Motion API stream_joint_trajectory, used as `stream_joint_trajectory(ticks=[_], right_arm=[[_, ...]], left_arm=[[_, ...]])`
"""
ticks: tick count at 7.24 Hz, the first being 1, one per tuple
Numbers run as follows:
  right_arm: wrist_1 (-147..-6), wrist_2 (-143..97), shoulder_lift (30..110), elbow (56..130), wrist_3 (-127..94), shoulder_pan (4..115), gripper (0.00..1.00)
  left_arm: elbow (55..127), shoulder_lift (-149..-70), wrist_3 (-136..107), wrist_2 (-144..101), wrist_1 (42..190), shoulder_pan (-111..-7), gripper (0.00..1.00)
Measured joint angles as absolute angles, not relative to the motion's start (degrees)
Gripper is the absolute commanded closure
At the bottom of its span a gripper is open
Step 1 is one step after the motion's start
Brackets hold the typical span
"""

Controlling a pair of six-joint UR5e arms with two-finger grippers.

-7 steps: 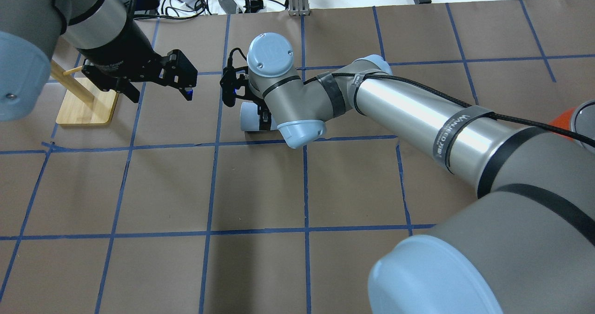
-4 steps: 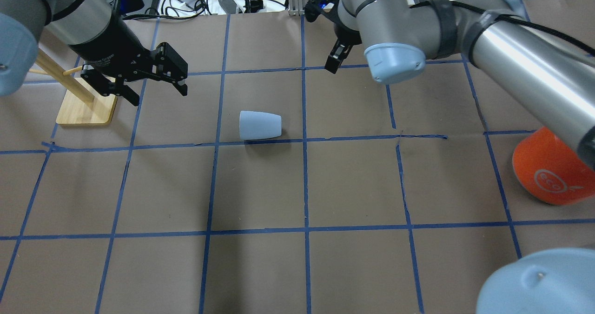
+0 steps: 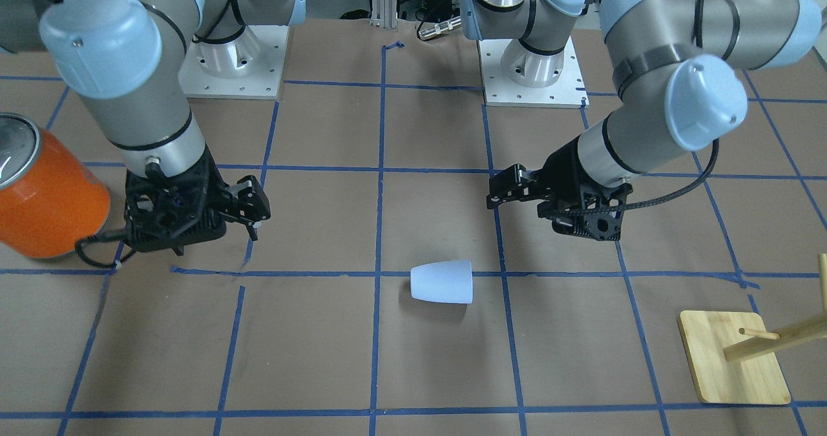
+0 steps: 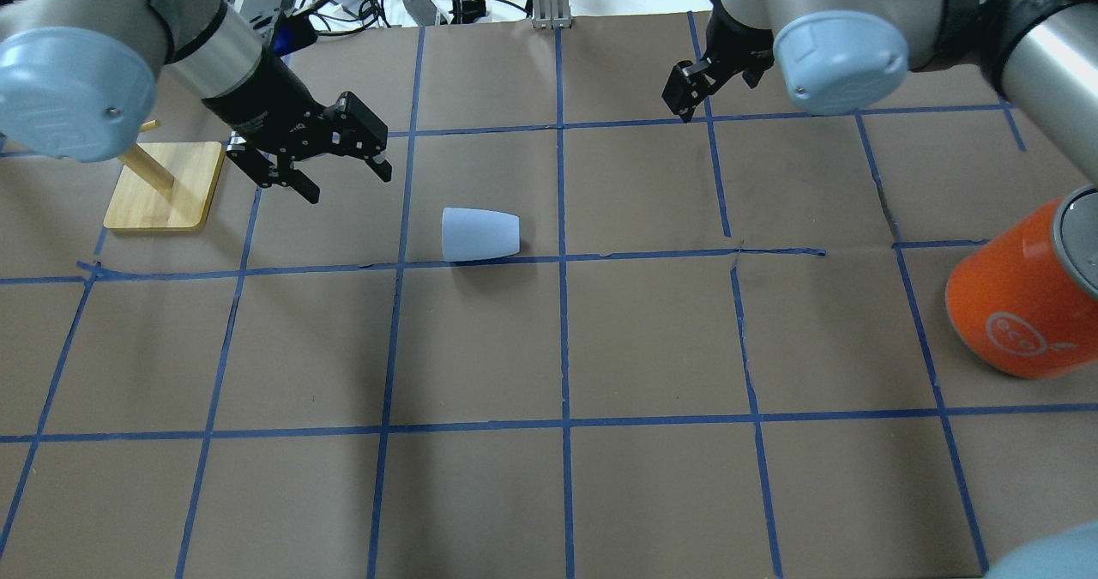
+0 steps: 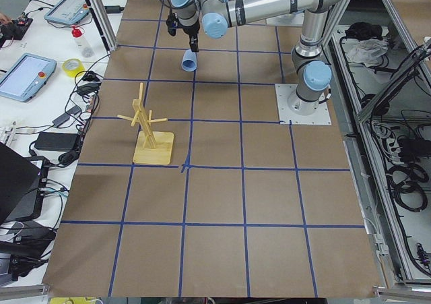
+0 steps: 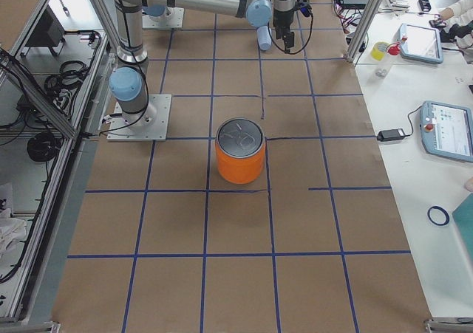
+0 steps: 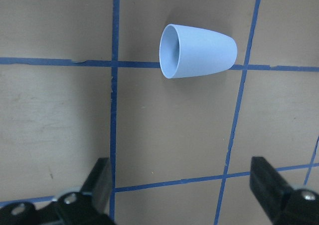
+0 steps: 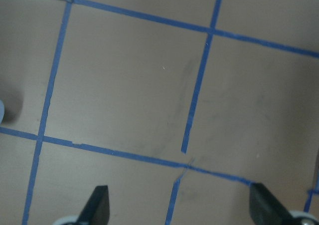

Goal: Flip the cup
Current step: 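Reach the left gripper to the lying cup and grasp its base, then lift the cup with the left gripper and rotate it upright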

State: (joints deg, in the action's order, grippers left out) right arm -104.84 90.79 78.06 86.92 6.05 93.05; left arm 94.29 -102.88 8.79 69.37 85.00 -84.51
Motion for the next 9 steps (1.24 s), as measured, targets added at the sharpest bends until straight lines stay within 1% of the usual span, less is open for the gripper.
stream_joint_trajectory(ticks=[2, 5, 6, 7, 8, 9], right_arm=[[-99.9, 92.7, 81.1, 86.8, -3.8, 92.9, 0.00], [-98.6, 91.8, 81.9, 86.9, -6.1, 92.7, 0.00], [-98.1, 91.4, 82.5, 86.9, -6.1, 92.6, 0.00], [-97.2, 91.4, 83.0, 86.9, -6.1, 92.7, 0.00], [-96.8, 91.6, 83.3, 86.9, -6.1, 92.8, 0.00], [-96.7, 91.4, 83.4, 86.9, -6.1, 92.8, 0.00]], left_arm=[[94.2, -109.2, 15.1, 65.5, 81.9, -84.4, 0.00], [93.8, -118.1, 16.5, 56.8, 76.5, -84.3, 0.00], [93.7, -120.1, 16.5, 52.8, 76.1, -84.3, 0.03], [93.9, -121.3, 16.4, 50.3, 76.0, -84.3, 0.61], [94.3, -122.1, 16.2, 47.3, 75.9, -84.3, 1.00], [94.4, -122.5, 15.7, 44.3, 76.0, -84.3, 1.00]])
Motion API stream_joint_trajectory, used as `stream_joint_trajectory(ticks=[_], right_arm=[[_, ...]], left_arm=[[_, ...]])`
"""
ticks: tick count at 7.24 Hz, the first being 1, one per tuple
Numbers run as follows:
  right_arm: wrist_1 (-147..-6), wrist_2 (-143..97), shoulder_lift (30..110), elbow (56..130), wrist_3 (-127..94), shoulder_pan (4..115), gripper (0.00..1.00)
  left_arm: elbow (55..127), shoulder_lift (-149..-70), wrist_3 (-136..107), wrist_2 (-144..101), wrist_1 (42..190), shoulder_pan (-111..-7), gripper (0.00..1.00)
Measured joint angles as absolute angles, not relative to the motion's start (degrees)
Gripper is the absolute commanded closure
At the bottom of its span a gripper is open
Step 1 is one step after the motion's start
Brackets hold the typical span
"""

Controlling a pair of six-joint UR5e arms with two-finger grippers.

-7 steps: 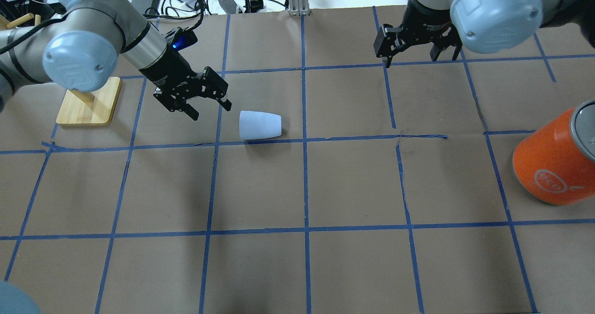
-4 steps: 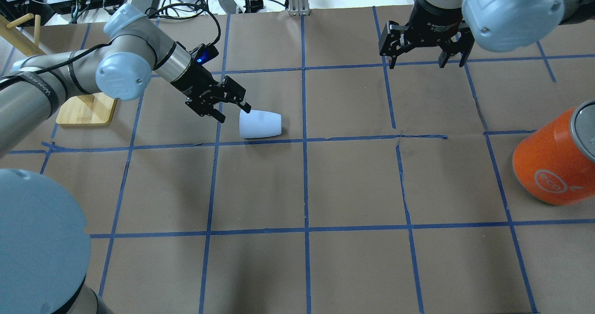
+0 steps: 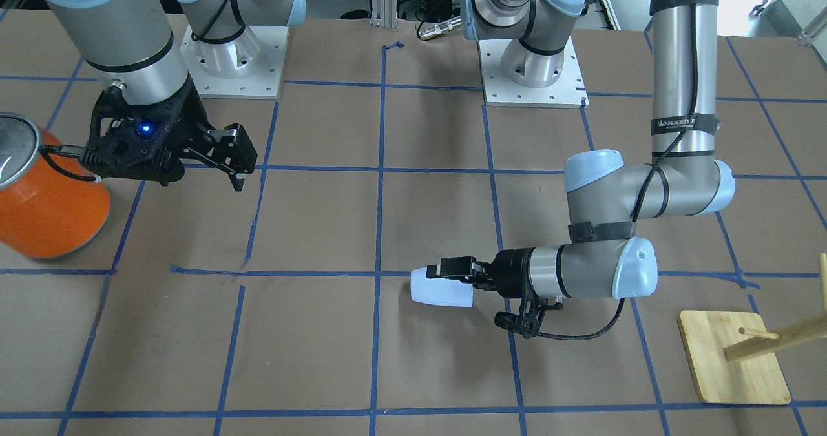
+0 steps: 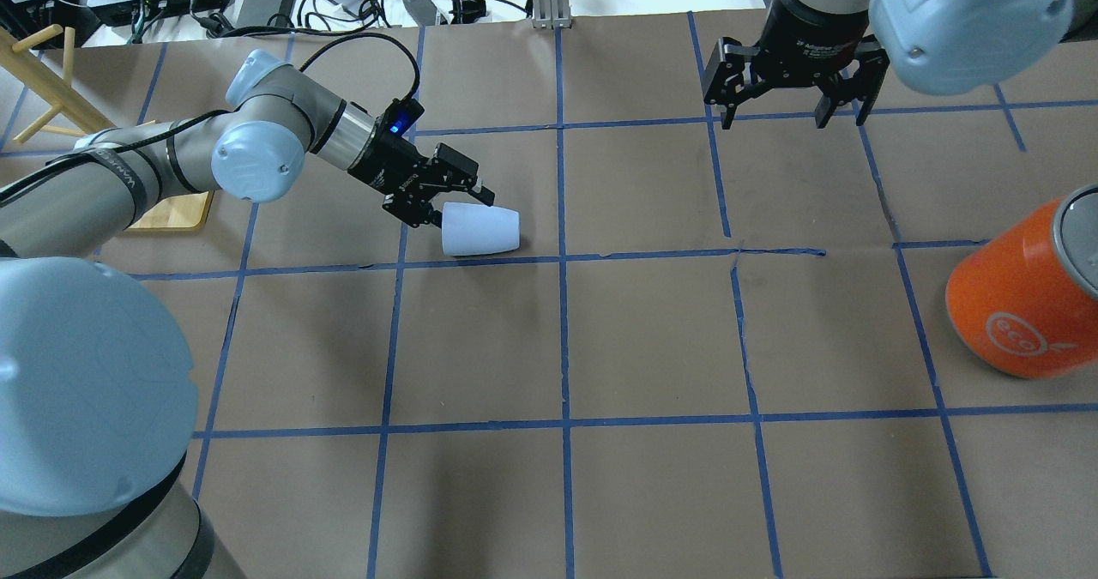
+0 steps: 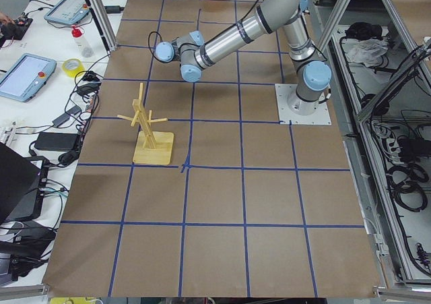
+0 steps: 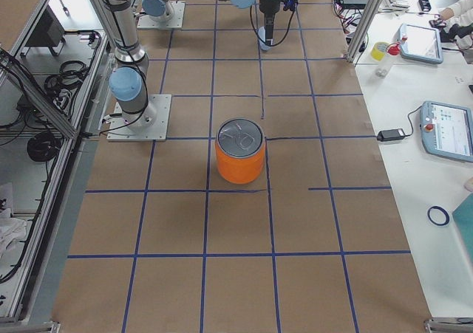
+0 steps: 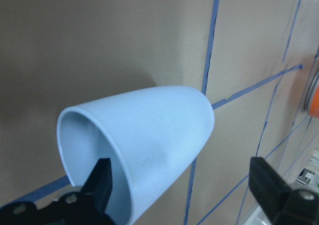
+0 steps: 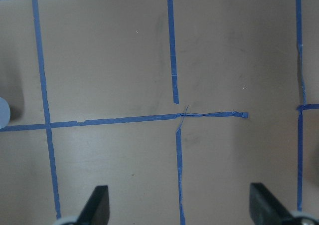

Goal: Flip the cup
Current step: 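Lift the cup with the left gripper and rotate it upright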

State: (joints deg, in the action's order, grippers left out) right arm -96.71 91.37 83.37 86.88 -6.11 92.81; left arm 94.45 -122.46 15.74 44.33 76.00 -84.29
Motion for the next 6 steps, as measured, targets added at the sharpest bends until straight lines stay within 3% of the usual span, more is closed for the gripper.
stream_joint_trajectory(ticks=[6], right_arm=[[-97.6, 92.0, 83.4, 86.9, -6.2, 92.6, 0.00]], left_arm=[[93.8, -120.2, 1.5, 41.0, 75.5, -84.4, 1.00]])
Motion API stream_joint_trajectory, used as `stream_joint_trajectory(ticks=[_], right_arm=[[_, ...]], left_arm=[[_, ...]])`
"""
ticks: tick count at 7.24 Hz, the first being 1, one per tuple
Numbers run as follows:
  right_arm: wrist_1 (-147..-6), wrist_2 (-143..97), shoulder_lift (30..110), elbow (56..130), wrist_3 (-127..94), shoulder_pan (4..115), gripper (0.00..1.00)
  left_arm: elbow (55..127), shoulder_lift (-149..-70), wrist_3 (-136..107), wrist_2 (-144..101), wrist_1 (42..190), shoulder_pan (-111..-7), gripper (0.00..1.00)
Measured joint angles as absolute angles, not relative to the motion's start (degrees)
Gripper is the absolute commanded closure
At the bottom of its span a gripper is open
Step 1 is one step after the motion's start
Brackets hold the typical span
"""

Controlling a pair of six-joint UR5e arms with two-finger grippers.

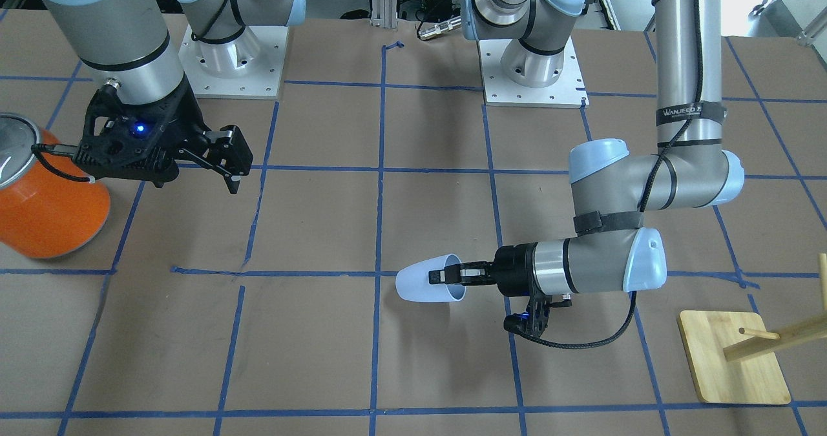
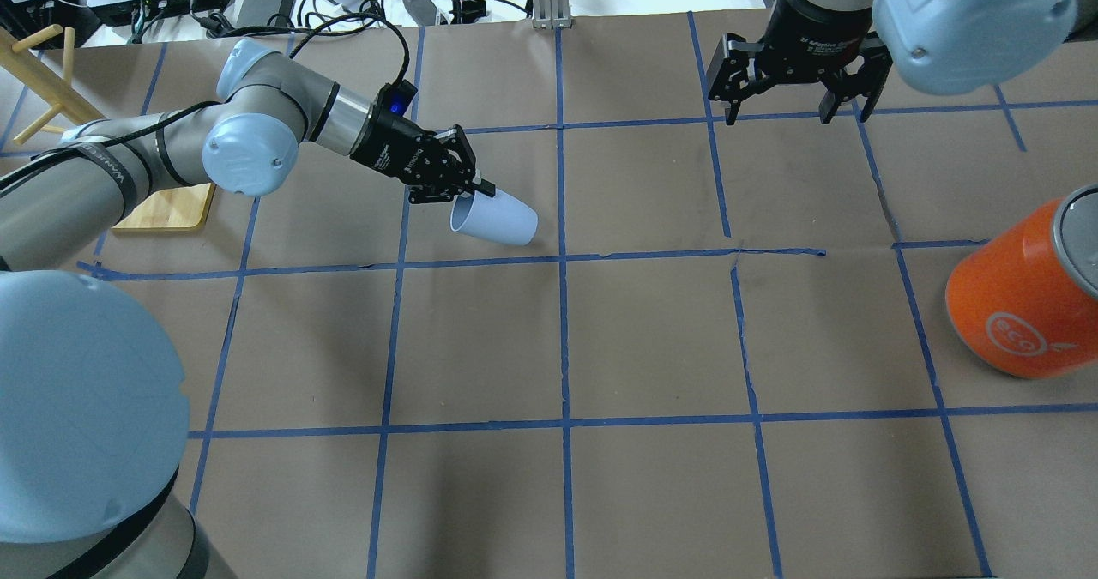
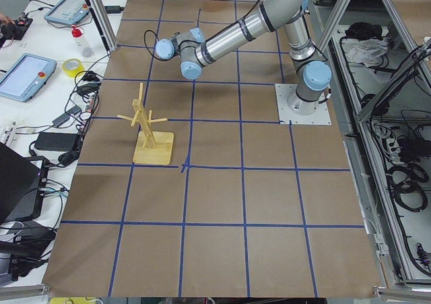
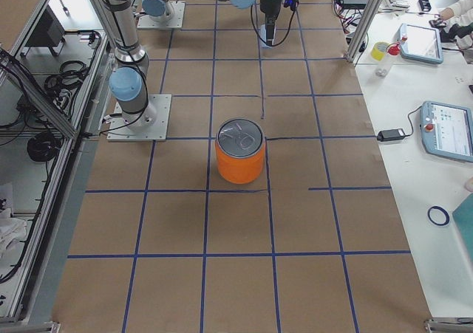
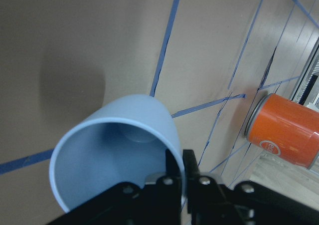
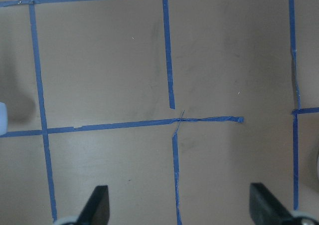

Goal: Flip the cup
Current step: 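Lift the cup with the left gripper and rotate it upright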

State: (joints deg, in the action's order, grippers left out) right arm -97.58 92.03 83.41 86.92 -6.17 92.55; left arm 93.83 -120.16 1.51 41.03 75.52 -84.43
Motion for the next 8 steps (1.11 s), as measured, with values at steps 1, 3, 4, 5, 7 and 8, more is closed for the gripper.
stream_joint_trajectory(ticks=[1, 3, 4, 5, 7, 8], right_arm=[[-97.6, 92.0, 83.4, 86.9, -6.2, 92.6, 0.00], [-98.3, 92.0, 83.4, 86.9, -6.3, 92.5, 0.00], [-98.5, 92.0, 83.3, 86.9, -6.3, 92.5, 0.00], [-98.6, 92.0, 83.3, 86.9, -6.3, 92.5, 0.00], [-98.6, 92.0, 83.3, 86.9, -6.4, 92.5, 0.00], [-98.6, 92.0, 83.3, 86.9, -6.4, 92.5, 0.00]], left_arm=[[93.6, -119.2, -2.3, 42.9, 74.1, -84.7, 1.00], [91.2, -117.2, -7.7, 52.1, 70.8, -85.2, 1.00], [88.6, -116.8, -8.0, 58.7, 70.6, -85.3, 1.00], [85.9, -116.8, -6.5, 65.7, 70.8, -85.3, 1.00], [82.3, -117.5, 2.6, 77.8, 70.6, -85.3, 1.00], [81.3, -118.2, 8.6, 82.7, 69.8, -85.2, 1.00]])
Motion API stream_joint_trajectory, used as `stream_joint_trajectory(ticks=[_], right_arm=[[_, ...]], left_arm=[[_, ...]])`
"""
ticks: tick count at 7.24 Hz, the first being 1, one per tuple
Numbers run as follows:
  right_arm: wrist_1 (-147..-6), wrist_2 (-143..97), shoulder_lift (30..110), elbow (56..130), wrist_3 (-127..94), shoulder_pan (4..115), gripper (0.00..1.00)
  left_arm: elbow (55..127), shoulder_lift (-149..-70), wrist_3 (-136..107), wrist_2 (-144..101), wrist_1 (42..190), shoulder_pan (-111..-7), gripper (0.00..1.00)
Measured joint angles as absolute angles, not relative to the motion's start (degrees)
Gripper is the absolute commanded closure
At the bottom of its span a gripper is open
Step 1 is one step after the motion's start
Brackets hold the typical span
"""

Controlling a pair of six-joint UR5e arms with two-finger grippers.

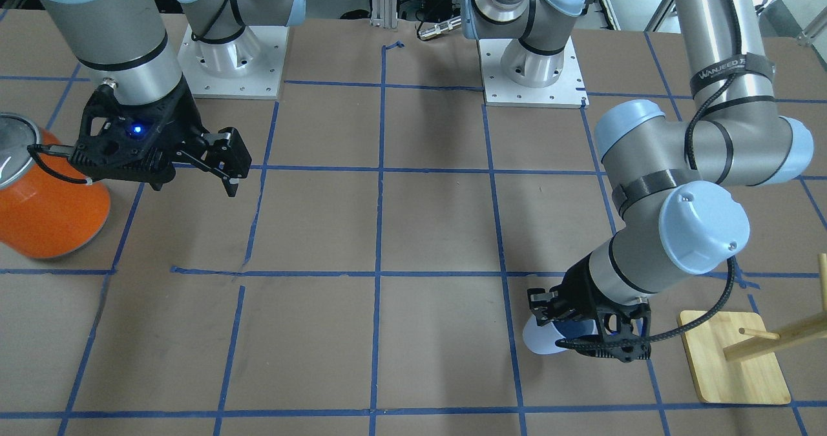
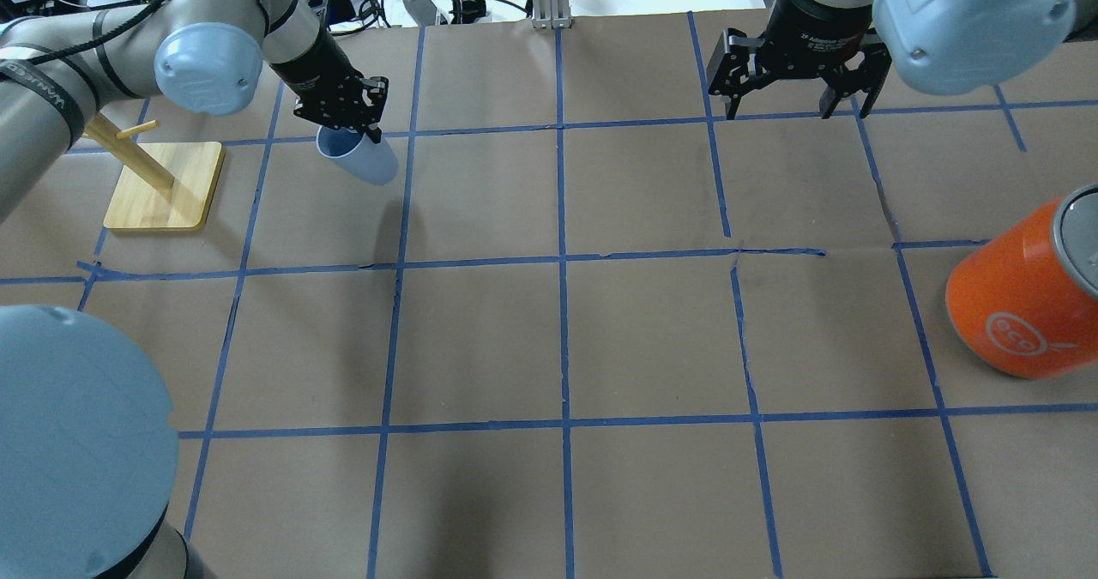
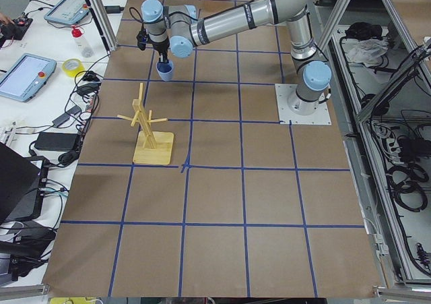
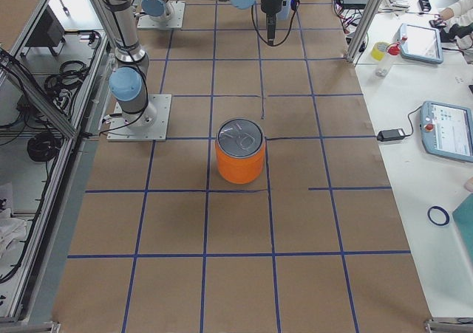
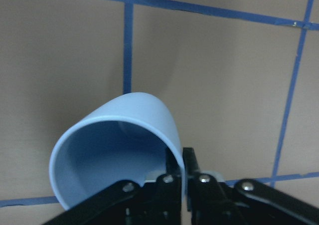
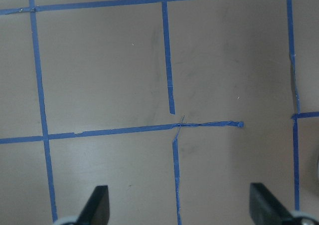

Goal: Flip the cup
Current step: 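Lift the cup with the left gripper and rotate it upright, then lower the upright cup onto the table and open the left gripper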

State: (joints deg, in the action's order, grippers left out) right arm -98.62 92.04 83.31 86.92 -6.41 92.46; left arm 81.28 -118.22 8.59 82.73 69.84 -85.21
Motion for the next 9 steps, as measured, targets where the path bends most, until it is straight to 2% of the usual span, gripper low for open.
stream_joint_trajectory(ticks=[3, 4, 5, 9], right_arm=[[-98.5, 92.1, 83.4, 86.9, -6.3, 92.5, 0.00], [-98.5, 92.1, 83.4, 86.9, -6.3, 92.5, 0.00], [-98.5, 92.1, 83.4, 86.9, -6.3, 92.5, 0.00], [-98.6, 92.1, 83.4, 86.9, -6.3, 92.5, 0.00]], left_arm=[[81.0, -120.3, 18.9, 92.0, 67.3, -85.2, 1.00], [81.3, -120.7, 19.1, 92.6, 67.8, -85.2, 0.94], [81.6, -120.9, 18.9, 92.9, 68.2, -85.2, 0.03], [82.2, -119.3, 18.5, 94.3, 67.8, -85.6, 0.00]])
